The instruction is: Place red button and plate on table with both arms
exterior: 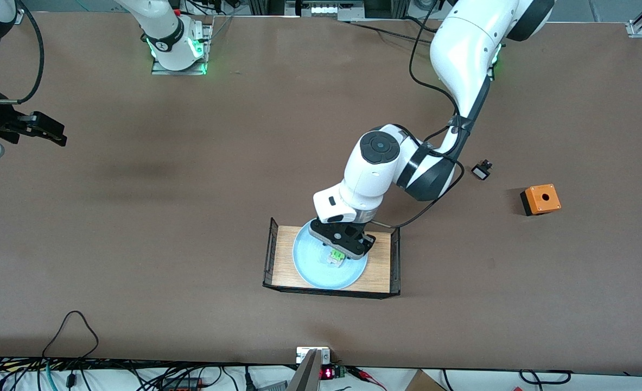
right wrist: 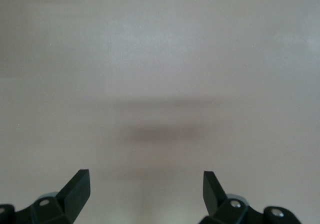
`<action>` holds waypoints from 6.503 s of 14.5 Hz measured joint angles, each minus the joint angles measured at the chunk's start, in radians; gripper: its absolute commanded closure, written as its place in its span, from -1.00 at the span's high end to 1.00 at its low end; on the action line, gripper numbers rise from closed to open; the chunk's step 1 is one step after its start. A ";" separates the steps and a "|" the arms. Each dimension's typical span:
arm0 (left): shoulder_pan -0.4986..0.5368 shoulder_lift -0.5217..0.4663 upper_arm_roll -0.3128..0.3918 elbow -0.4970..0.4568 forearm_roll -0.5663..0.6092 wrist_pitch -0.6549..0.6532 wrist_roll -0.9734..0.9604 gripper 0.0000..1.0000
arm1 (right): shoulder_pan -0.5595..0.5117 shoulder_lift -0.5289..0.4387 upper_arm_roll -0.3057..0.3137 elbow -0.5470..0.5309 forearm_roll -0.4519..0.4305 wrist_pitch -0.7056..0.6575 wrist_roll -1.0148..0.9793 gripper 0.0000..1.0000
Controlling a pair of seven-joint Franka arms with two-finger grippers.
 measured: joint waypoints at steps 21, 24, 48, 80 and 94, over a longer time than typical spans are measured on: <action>0.084 -0.315 0.000 -0.034 0.001 -0.730 0.092 -0.40 | 0.000 0.000 0.000 0.000 0.000 0.000 0.000 1.00; 0.151 -0.341 0.000 -0.074 0.001 -0.806 0.223 -0.40 | 0.000 0.000 0.000 0.000 0.000 0.000 0.000 1.00; 0.533 -0.355 0.000 -0.911 0.001 0.124 0.837 1.00 | 0.114 0.008 0.026 0.022 0.171 -0.073 0.365 1.00; 0.551 -0.547 -0.057 -0.186 0.001 -0.747 0.167 1.00 | 0.575 0.644 0.025 0.368 0.328 0.609 1.423 1.00; 0.618 -0.859 -0.064 -0.578 -0.091 -0.666 0.178 1.00 | 0.576 0.713 0.025 0.367 0.373 0.692 1.444 1.00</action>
